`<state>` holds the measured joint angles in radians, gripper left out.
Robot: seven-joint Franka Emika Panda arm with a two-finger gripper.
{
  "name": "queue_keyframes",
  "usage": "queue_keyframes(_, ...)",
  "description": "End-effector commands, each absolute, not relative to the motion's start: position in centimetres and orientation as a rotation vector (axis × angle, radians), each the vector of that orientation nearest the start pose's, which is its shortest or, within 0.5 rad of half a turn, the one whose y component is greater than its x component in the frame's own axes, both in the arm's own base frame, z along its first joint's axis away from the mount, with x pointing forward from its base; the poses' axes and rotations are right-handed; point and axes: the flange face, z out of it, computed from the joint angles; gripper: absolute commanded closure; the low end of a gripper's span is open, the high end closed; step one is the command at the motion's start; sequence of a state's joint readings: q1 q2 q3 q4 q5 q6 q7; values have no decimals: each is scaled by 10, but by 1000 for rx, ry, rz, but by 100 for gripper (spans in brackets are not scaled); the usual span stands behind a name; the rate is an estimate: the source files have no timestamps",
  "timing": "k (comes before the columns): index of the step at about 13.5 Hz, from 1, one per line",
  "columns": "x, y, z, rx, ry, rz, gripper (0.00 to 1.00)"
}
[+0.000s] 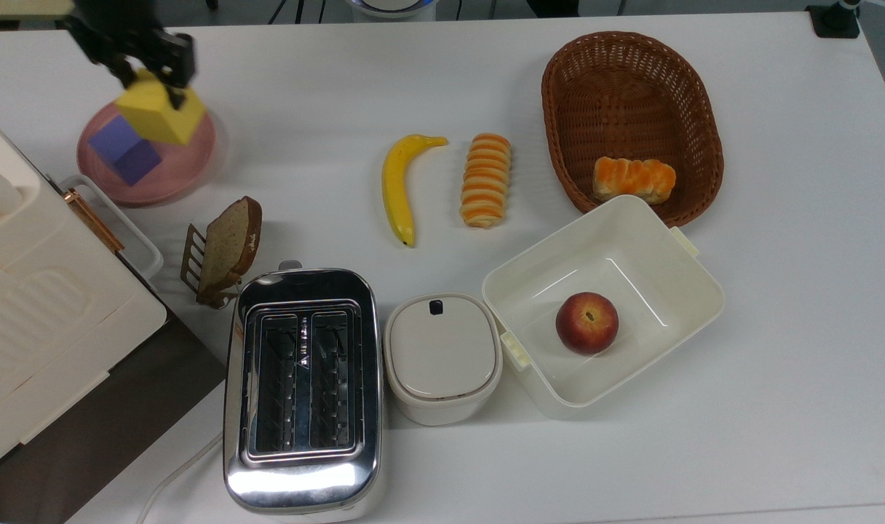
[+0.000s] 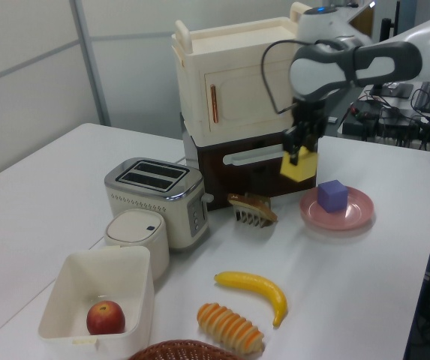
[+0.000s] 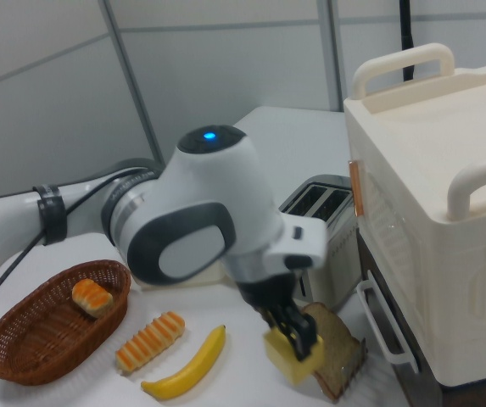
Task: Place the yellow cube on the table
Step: 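Lift the yellow cube off the purple cube and carry it away, then lower the yellow cube onto the table beside the banana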
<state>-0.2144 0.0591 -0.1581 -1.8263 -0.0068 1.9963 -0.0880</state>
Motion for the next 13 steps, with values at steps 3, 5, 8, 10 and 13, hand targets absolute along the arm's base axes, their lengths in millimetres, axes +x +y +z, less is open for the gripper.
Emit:
queue_keyframes(3,584,-113,479,-3143,248,-102,72)
queue_keyframes(5,595,-92,468,-3162,174,-91,72)
queue_keyframes(8,602,-84,454,-3167,143,-79,70)
queue_keyframes(10,607,-83,448,-3188,120,-101,58)
queue_keyframes(13,608,-78,448,-3216,73,-99,0)
